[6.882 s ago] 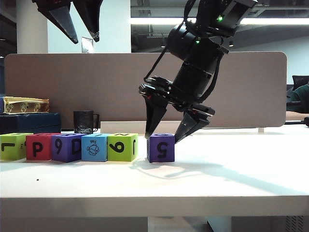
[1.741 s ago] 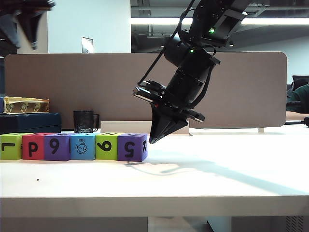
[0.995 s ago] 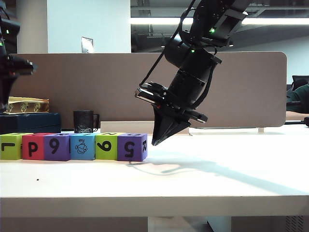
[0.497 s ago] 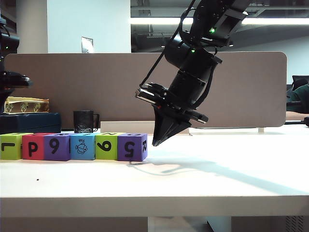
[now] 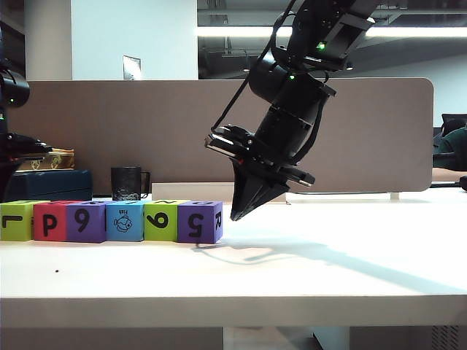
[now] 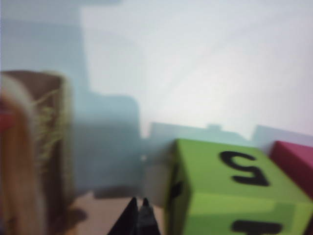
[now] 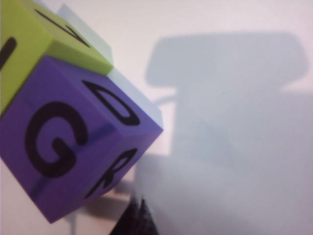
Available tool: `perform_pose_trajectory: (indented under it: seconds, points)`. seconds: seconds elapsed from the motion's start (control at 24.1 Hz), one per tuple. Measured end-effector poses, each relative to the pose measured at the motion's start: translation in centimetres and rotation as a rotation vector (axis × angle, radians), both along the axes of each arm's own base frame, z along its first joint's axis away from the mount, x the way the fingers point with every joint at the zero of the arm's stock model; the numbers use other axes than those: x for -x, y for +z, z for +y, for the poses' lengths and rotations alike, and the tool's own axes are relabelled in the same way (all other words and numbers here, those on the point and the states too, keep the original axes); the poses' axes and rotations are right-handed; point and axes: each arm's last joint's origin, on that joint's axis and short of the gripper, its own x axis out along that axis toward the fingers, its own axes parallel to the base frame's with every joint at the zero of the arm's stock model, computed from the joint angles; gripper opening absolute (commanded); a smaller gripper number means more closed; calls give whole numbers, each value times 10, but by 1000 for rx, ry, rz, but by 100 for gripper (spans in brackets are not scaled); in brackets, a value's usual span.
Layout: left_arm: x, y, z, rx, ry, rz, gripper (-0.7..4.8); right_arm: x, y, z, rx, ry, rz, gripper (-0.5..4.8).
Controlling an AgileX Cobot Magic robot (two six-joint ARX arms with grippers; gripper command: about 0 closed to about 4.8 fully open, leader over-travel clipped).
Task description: Select the appropriate blocks from the scattered letter blocks on the table and arrange them in a row to spell out "TURING".
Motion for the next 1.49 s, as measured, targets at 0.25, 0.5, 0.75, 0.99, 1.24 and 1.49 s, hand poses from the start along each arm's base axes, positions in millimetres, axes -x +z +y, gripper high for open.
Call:
perform_pose_trajectory:
  seconds: [0.25,0.5,0.75,0.99,1.24,1.49]
  points:
    - [-1,-8,-3,61,-12,25,-6,0,0,0,0,0,0,-1]
    - [-1,-8,-5,108,-20,26,-6,0,0,0,0,0,0,-1]
    - [0,-8,-12,162,-41,37,-6,-2,0,-2,-3,-6,-7,-1]
    - [0,-8,-14,162,-45,39,-6,-3,0,-3,25,-14,-30,-2]
    - [2,-8,-14,163,-43,58,-6,-5,0,-7,69,-36,-53,-1]
    - [2,-6,-8,-22,-17,73,-6,-10,7,-11,91,-58,-67,-1]
